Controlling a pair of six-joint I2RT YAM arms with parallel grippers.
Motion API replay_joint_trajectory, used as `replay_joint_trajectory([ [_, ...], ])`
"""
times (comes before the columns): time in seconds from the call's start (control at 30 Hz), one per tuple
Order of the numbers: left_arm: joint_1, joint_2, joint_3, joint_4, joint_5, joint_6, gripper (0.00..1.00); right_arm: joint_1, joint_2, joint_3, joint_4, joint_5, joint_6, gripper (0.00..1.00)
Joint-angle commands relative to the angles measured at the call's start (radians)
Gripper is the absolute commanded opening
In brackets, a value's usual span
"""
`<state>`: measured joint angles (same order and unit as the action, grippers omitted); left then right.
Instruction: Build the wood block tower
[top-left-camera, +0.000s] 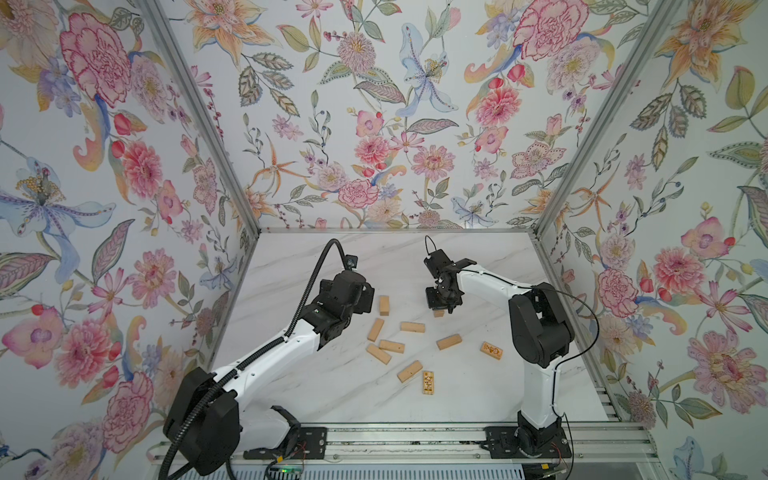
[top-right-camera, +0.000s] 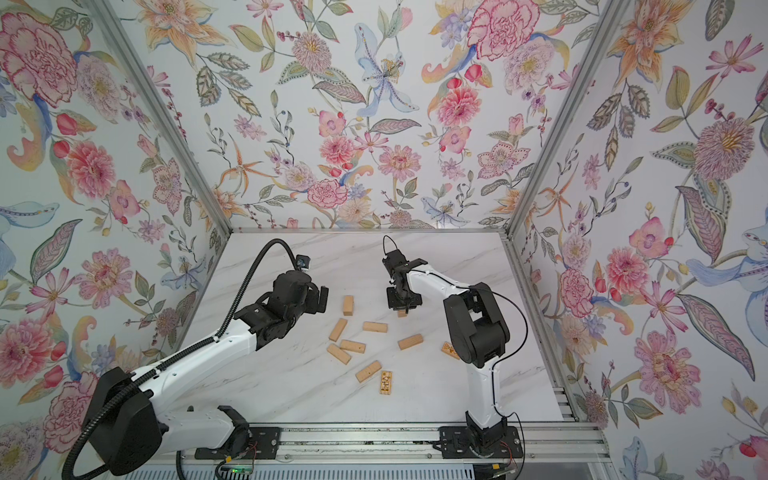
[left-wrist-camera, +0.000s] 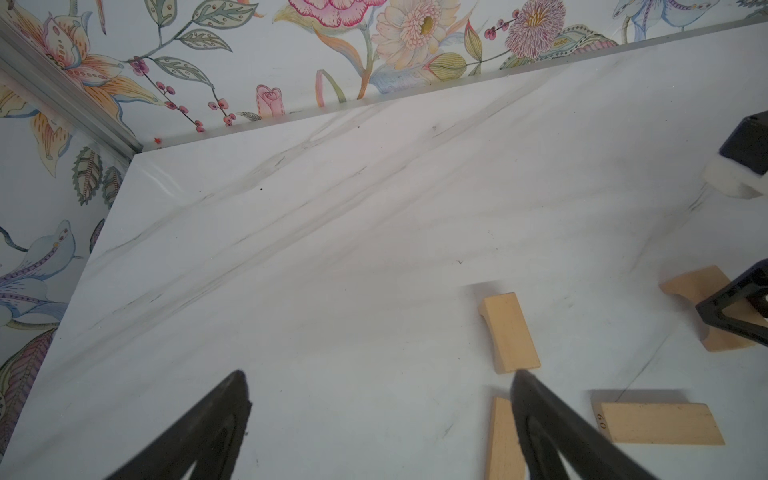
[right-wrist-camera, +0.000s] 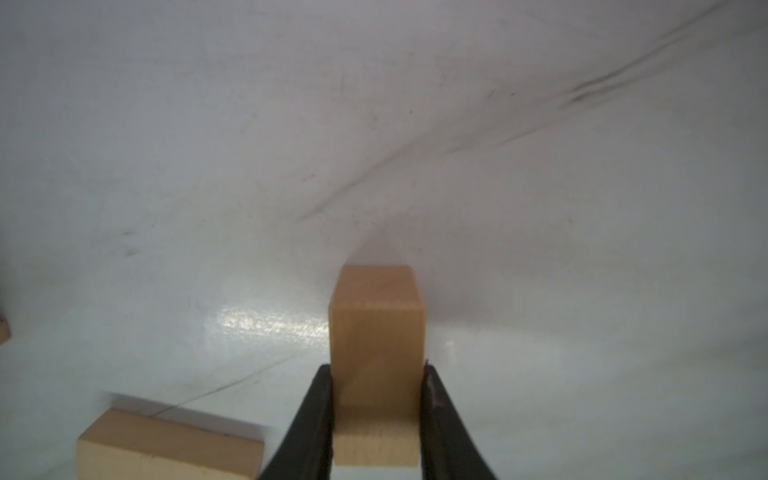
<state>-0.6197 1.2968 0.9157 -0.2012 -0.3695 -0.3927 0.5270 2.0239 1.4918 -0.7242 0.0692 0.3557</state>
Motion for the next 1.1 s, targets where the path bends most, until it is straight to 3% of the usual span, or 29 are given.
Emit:
replay_joint_trajectory([
  [0.0,0.012,-0.026,-0.023,-0.001,0.011,-0.019,0.99,0.019,0.055,0.038,-0.042,-0.002,0.014,0.25],
  [0.87,0.019,-0.024,-0.043,0.004,0.046,-0.033,0.99,0.042,0.146,0.187,-0.074,-0.081,0.071,0.27],
  [0.97,0.02,-0.013,-0.041,0.006,0.053,-0.038,0.99,0.045,0.14,0.183,-0.076,-0.088,0.07,0.34],
  [1.07,0.02,0.004,-0.026,0.001,0.066,-0.038,0.99,0.047,0.116,0.183,-0.074,-0.096,0.064,0.56],
])
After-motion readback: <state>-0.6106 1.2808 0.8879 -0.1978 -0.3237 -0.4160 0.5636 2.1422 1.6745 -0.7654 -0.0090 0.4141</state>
